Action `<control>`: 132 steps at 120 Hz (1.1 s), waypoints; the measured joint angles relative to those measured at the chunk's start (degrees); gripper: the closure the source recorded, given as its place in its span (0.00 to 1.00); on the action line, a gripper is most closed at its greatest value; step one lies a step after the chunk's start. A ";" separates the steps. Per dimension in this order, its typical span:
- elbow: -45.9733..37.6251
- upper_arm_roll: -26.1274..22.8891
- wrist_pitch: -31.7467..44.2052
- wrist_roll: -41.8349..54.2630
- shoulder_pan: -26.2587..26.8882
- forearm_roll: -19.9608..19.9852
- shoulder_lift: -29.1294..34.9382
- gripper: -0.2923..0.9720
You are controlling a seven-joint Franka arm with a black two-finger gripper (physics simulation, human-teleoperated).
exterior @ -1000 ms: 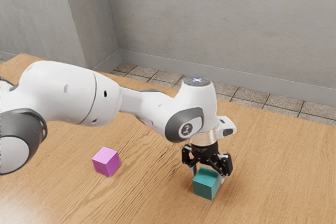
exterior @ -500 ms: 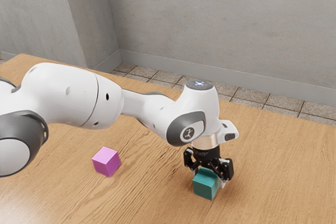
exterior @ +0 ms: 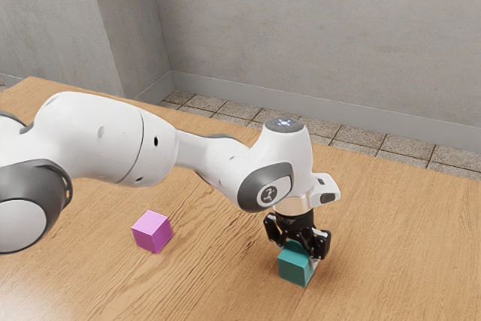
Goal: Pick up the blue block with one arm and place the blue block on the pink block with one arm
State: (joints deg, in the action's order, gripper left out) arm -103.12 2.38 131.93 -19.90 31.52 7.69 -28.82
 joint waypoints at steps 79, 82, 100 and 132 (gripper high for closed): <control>-25.01 26.03 -9.58 10.77 -2.08 -11.48 32.74 0.50; -25.11 26.09 -9.65 11.44 -1.54 -11.60 32.71 0.50; -26.10 26.29 -9.07 15.14 -0.25 -11.94 32.25 0.49; -27.26 27.24 -7.70 19.99 -2.32 -12.04 32.14 0.49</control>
State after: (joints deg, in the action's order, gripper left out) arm -130.38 29.62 124.23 0.09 29.20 -4.35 3.33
